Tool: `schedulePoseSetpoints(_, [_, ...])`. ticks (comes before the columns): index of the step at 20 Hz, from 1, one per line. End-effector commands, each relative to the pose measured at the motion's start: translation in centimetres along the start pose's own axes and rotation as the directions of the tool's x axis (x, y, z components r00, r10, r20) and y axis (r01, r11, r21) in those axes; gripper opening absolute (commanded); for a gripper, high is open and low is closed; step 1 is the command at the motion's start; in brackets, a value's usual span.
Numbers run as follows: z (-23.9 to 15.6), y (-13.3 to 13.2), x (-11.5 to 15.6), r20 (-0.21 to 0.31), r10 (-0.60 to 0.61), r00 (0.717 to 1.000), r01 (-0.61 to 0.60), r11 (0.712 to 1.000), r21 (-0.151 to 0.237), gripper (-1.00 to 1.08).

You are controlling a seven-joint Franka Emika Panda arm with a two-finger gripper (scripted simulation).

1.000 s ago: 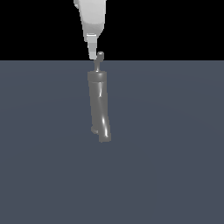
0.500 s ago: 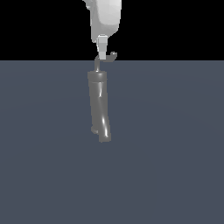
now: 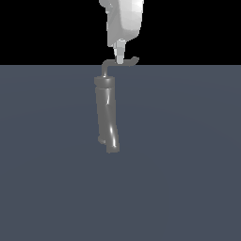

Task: Turn on the faucet by rotating a designated handle.

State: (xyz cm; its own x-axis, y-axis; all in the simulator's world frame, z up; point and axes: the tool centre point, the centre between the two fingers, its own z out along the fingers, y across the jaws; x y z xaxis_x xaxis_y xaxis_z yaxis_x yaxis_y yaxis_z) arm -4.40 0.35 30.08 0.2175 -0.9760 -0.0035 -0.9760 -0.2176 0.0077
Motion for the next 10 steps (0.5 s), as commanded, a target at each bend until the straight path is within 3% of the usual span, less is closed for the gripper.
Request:
schedulePoseSetpoints(1, [0.0, -0.5, 2.6, -0.003, 0.033, 0.999, -0.033, 0.999, 0.008, -1.00])
schedulePoseSetpoints(10, [0.0, -2.0, 5.4, -0.003, 0.047, 0.999, -0.047, 0.999, 0.008, -1.00])
